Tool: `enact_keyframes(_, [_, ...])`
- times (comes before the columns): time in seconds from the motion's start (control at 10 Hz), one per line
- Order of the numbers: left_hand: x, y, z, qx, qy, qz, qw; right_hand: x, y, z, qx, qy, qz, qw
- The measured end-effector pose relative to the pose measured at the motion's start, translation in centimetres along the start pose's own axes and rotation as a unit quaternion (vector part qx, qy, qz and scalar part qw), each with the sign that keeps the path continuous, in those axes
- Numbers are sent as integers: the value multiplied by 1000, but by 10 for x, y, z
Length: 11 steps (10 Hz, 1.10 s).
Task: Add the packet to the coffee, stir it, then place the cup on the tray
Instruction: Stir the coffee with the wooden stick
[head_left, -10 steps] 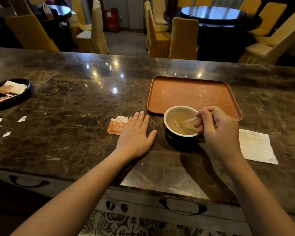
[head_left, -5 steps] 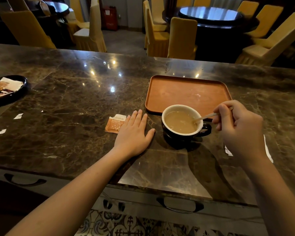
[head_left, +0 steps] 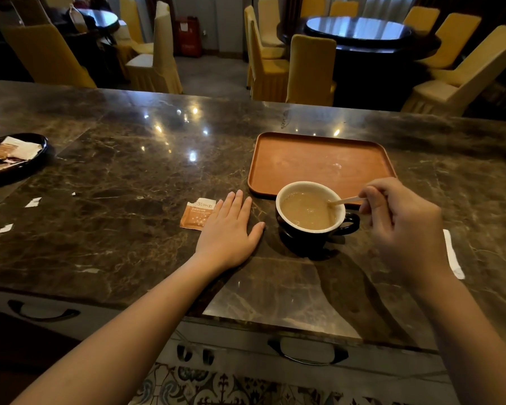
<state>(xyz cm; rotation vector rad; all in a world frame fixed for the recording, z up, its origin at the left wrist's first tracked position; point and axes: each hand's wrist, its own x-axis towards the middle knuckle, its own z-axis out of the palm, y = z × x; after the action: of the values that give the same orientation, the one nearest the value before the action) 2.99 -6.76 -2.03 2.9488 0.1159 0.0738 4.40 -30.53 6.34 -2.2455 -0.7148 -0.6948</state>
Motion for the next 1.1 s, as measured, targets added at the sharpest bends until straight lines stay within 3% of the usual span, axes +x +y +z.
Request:
enact_keyframes(0.5, [0,0,-1,2,-8,0,1000,-13,-5,-11,4,44,-16,999])
enact_keyframes(1.1, [1,-1,0,9,-9,-2,1000,-19,-2,-14,37,84,55,994])
